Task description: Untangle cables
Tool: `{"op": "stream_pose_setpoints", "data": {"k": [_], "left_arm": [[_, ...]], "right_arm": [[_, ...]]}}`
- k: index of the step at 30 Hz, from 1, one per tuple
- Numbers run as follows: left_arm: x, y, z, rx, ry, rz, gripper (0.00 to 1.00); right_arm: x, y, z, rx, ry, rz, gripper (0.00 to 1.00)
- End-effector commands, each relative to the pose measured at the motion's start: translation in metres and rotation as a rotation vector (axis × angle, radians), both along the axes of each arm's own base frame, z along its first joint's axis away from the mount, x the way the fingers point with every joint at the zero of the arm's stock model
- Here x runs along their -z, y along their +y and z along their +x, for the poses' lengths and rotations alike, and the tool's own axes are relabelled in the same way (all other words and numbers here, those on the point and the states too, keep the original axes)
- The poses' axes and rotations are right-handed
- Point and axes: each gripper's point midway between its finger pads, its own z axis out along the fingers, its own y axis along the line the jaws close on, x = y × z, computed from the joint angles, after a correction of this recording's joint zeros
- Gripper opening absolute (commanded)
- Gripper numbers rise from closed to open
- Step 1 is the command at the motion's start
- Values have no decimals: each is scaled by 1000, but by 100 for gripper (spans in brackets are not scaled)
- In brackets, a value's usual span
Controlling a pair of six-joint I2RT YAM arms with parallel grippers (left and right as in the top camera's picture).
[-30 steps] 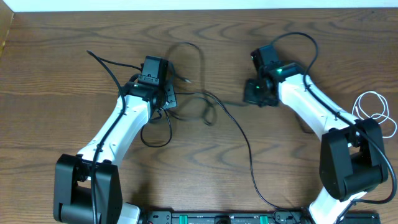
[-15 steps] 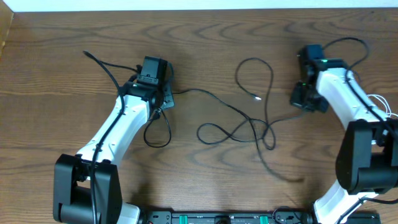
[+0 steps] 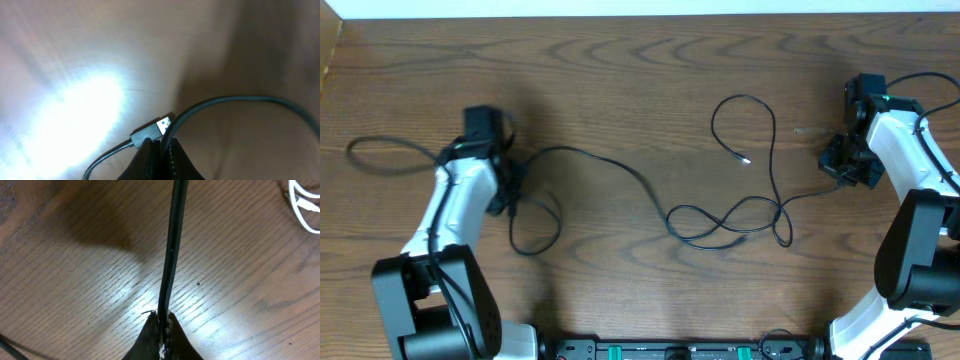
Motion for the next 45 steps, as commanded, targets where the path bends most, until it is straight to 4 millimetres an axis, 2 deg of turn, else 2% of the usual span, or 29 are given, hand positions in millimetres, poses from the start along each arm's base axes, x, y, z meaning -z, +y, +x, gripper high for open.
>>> {"op": "stream_pose_setpoints", "data": {"k": [1,4,6,7,8,9,11,14,17,19,23,27,32,33,34,36,40,43,45], "left_arm": [[22,16,-25,-271,6,-94,8],[31,6,-21,-279,-36,-229,8],[32,-3,-11,-213,-76,-280,8],[31,-6,-6,-174,-93,-294,8],[30,-11,-1,-135,-110,-306,8],[29,-15,4,-103,-123,-313,8],[27,-22,11,-53,-140,-312,8],[26,-30,16,-22,-150,-310,8],[25,-39,20,19,-158,-307,8],[25,-42,22,37,-161,-305,8],[25,-44,23,43,-163,-305,8],[25,-44,23,50,-163,-304,8],[25,-44,23,50,-162,-304,8],[25,-44,23,50,-162,-304,8],[25,-44,23,50,-162,-304,8],[25,-44,23,50,-162,-304,8],[25,-44,23,50,-162,-305,8],[25,-44,23,50,-162,-305,8],[25,-44,23,50,-162,-305,8]], "right_arm": [[0,-4,-2,-7,9,-14,1],[1,-4,-1,-7,7,-13,1],[1,-2,0,-8,0,0,4],[1,0,1,-9,-3,14,15],[2,4,1,-15,-5,34,30],[1,10,3,-40,-8,72,63],[-5,24,5,-70,-5,155,80],[-20,38,1,-75,21,229,82],[-36,70,-17,-182,100,368,83],[-37,83,-29,-235,153,406,84],[-25,102,-48,-288,223,410,87],[-4,120,-61,-337,258,404,82],[22,133,-67,-359,242,388,47],[24,133,-66,-362,235,387,29],[25,133,-64,-364,227,383,1],[22,130,-57,-357,206,382,1],[-4,108,-29,-320,133,357,1],[-31,77,-1,-261,43,304,1],[-48,45,18,-197,-28,226,1]]}}
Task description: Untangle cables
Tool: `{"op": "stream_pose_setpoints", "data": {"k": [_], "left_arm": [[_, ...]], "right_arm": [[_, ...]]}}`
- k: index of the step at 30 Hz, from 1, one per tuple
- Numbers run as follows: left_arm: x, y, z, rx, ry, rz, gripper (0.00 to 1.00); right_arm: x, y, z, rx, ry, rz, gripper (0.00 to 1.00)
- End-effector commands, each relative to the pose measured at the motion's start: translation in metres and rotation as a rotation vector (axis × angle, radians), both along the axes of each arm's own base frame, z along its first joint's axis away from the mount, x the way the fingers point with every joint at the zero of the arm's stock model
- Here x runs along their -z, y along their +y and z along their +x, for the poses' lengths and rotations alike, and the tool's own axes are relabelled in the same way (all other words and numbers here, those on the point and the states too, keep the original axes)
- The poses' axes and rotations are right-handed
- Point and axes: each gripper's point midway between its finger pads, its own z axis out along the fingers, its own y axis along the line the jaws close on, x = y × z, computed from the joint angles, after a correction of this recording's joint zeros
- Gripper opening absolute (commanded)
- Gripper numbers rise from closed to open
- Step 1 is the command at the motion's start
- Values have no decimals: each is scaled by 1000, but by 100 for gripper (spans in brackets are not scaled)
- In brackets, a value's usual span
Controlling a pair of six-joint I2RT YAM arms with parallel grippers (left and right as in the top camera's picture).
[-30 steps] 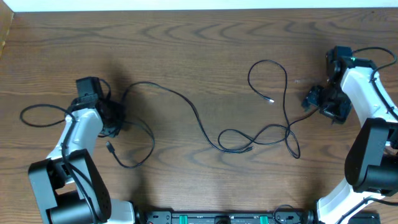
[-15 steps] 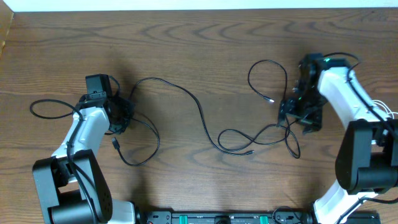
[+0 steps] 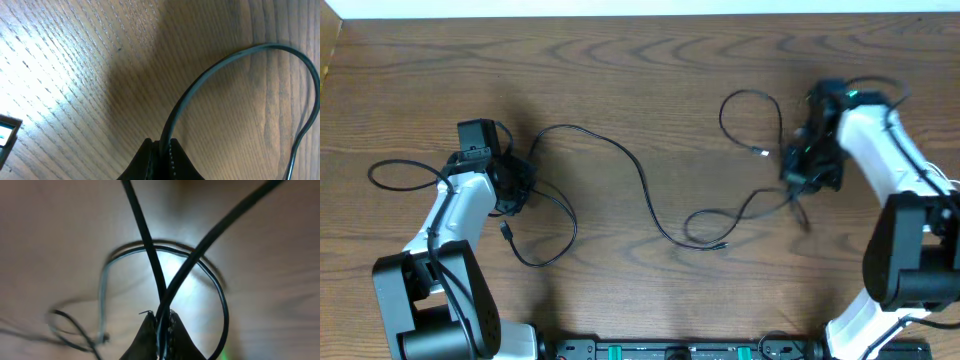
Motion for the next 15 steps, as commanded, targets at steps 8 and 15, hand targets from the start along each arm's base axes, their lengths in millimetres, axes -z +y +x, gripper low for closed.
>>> {"op": "stream_pose_setpoints", "data": {"k": [8,15], "left_arm": [[2,-8,0,28,2,-37,8],[-6,-42,12,214,-75,-110,8]], "right_arm": [[-39,-120,47,303,-209,-213,32],[-36,-112,36,311,-164,-154,99]]}}
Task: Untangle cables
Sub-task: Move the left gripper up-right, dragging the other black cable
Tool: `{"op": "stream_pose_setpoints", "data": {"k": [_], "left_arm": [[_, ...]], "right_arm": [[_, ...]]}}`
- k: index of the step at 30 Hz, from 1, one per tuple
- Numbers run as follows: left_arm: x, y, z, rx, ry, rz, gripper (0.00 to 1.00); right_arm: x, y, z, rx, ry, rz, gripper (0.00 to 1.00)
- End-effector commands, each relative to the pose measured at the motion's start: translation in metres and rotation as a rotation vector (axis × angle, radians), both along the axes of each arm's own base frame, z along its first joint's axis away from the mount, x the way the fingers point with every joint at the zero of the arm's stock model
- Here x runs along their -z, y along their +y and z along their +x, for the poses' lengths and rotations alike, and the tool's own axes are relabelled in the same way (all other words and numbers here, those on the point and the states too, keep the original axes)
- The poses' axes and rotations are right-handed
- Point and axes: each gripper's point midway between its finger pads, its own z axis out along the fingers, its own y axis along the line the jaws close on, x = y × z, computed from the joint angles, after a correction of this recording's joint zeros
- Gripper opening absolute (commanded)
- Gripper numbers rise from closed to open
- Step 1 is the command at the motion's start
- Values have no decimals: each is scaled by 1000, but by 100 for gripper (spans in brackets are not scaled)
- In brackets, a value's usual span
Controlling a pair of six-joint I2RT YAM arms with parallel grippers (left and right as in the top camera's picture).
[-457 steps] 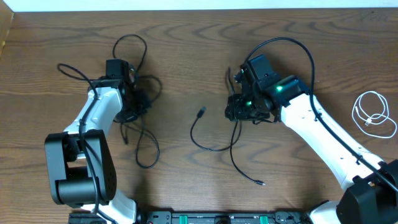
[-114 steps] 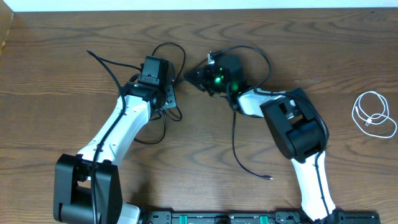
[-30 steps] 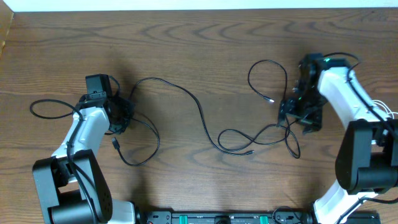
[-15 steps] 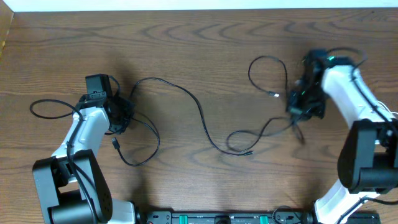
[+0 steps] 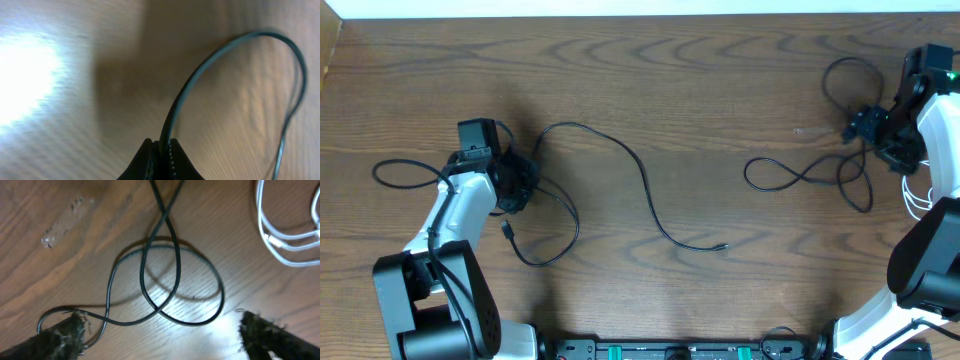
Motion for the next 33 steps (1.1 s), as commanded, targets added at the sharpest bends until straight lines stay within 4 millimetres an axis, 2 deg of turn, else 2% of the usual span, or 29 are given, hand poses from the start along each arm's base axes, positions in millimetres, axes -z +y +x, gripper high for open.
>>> {"op": "stream_pose_setpoints", "data": {"k": [1,4,12,13,14,16,17,20,24,27,30,33], "left_arm": [[-3,-33,5,174,-46,-58,8],[-7,-59,9,252,-76,-90,8],[-18,-133,20,343,-145,-156,8],[-24,-151,26,367,-187,-162,8],[-29,-161,30,385,-222,-169,8],[-46,-183,42,427,-307,-194,8],[-67,-197,55,457,-371,-199,8],[-102,-215,72,494,-460,-205,8],[-134,-243,79,558,-554,-219,8],[-135,-266,68,624,-566,-223,8],[-127,-286,52,699,-550,-184,8],[-113,-289,41,697,-502,-99,14]], "right_arm": [[-1,11,-5,2,10,48,99],[-1,21,-9,-3,20,100,99],[-1,21,-8,-2,19,100,99],[-1,21,-8,-2,19,100,99],[-1,21,-8,-2,19,100,99],[-1,21,-8,-2,19,100,99],[-1,21,-8,-2,19,100,99],[-1,20,-8,-2,18,99,99],[-1,21,-8,-2,19,100,99],[-1,21,-8,-2,19,100,99],[-1,21,-8,-2,19,100,99],[-1,21,-8,-2,19,100,99]]}}
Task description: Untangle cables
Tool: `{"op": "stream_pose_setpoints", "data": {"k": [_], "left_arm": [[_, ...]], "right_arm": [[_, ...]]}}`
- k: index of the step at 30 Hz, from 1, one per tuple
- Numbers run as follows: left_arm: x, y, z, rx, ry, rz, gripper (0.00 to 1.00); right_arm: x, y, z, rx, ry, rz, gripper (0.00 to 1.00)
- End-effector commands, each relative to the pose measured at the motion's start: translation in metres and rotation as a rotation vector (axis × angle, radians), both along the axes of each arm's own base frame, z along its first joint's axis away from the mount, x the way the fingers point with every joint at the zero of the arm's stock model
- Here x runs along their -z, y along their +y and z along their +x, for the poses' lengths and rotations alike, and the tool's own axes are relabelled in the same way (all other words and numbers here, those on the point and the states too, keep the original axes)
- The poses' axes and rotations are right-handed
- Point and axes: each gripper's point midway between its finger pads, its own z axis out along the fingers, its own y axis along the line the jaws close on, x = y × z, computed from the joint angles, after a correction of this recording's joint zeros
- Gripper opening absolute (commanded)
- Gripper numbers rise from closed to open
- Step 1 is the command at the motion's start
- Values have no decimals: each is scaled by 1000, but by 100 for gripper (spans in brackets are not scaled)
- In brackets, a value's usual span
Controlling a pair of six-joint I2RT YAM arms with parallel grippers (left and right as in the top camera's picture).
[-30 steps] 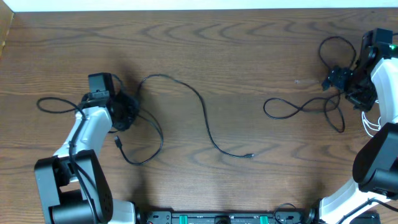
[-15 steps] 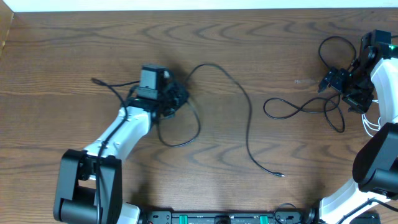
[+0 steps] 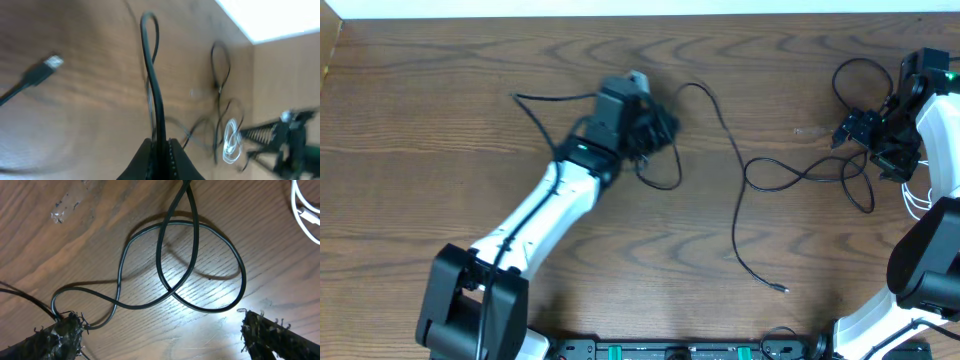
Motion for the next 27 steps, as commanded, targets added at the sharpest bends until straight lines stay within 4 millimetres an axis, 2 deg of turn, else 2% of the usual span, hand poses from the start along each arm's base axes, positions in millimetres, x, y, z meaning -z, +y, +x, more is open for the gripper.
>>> {"op": "stream_pose_setpoints", "data": {"k": [1,3,4,6,8,19,27], "left_arm": [[14,1,-5,-33,-19,128,22],[23,7,-8,-69,-11,199,47],[26,11,-9,-83,-7,224,55],[33,18,-13,-101,12,269,82],[38,24,-16,-105,31,301,98],[63,43,-45,-25,133,440,98],[64,45,-48,-24,144,447,98]], "right_arm": [[-2,3,-1,8,-6,5,99],[-2,3,-1,7,-6,5,99],[-2,3,-1,7,-6,5,99],[-2,3,-1,8,-6,5,99],[-2,3,-1,8,-6,5,99],[-2,3,-1,8,-6,5,99],[-2,3,-1,8,-6,5,99]]}}
